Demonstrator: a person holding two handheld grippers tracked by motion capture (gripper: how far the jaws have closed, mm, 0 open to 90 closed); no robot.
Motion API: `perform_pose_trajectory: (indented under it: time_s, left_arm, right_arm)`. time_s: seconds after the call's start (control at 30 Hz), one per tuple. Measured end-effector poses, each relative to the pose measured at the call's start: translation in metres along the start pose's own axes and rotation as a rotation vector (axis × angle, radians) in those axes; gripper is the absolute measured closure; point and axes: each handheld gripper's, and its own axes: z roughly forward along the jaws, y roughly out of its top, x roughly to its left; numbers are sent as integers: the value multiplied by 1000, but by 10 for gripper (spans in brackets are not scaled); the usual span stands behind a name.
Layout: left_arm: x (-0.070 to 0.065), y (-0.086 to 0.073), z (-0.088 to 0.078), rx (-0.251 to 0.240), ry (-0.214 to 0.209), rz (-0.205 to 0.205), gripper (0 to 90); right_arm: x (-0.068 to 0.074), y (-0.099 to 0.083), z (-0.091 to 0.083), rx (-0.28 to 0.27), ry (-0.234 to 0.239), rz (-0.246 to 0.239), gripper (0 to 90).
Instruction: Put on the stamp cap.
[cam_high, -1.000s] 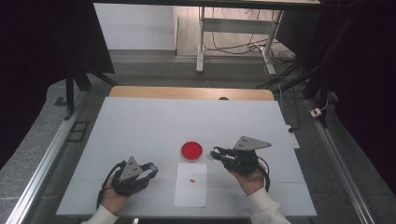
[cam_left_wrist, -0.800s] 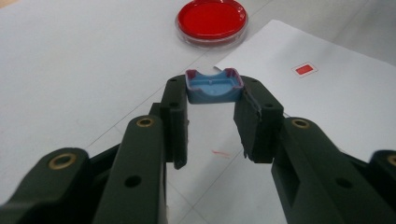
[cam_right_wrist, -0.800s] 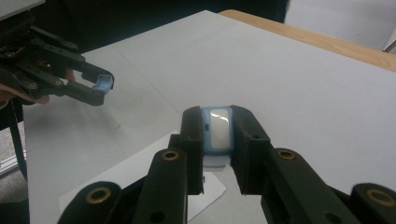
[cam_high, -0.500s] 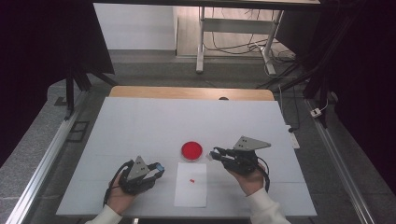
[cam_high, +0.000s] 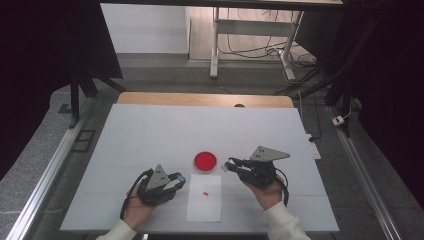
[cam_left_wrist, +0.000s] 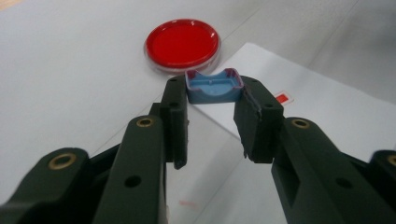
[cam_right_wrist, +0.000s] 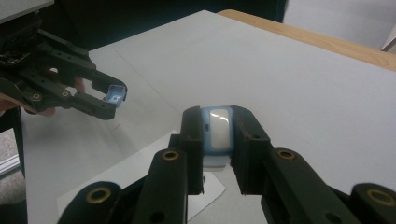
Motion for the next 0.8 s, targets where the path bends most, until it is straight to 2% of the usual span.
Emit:
perform_pose_trajectory:
  time_s: [0.8]
  left_arm:
    - [-13,23,32,6,-25,32,654]
  right_arm:
    - [1,-1,1,-5,-5,-1,748]
